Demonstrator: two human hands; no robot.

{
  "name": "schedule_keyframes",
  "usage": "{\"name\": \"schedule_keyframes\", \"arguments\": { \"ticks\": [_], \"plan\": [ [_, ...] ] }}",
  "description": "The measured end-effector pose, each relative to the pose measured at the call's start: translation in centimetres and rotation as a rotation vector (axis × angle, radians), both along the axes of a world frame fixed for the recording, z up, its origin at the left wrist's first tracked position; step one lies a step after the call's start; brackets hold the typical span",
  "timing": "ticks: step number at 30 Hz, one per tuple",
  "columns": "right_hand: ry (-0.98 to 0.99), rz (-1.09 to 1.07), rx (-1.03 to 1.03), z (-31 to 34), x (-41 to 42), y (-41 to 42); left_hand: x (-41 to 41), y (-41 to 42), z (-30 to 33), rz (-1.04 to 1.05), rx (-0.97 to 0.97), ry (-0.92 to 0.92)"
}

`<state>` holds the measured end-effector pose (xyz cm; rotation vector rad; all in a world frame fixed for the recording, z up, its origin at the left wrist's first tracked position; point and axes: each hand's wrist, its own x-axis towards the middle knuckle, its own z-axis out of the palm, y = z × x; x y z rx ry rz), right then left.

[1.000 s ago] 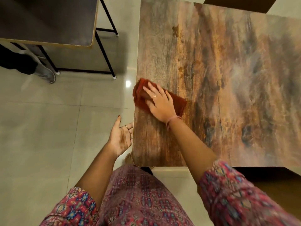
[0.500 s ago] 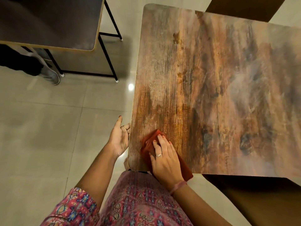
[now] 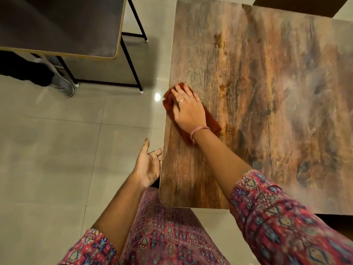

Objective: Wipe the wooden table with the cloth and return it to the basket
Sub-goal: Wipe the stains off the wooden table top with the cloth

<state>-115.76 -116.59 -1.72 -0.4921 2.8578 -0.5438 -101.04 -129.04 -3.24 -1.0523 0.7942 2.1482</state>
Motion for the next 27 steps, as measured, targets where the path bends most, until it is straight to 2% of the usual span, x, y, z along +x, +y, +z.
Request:
{"name": "schedule_keyframes", "arguments": {
  "ticks": [4,8,11,14,18,24,27],
  "plan": [
    [0.009,-0.019,0.001,0.4,-0.3,-0.6,-0.8,-1.0,-0.2,-0.106,0.027,-0.001],
    [-0.055,0.141,0.001,0.8,9.5,1.4,-2.5,-2.0,-0.3,-0.198,0.074,-0.011],
    [-0.058,0.254,0.092,0.8,18.0,3.3,-4.4,-2.5,-0.5,-0.239,0.099,-0.015],
    [-0.046,0.311,0.094,0.6,20.6,4.2,-6.1,-2.5,-0.5,-0.266,0.083,0.002],
    [-0.054,0.262,0.055,0.4,13.8,2.8,-7.6,-2.5,-0.4,-0.268,0.075,0.002],
    [0.025,-0.187,-0.009,0.1,-3.5,2.0,-8.7,-2.2,-0.3,-0.344,-0.065,0.052],
    [0.034,-0.354,0.018,-0.2,-8.1,2.8,-9.3,-2.1,-0.2,-0.372,-0.117,0.083]
  ]
}}
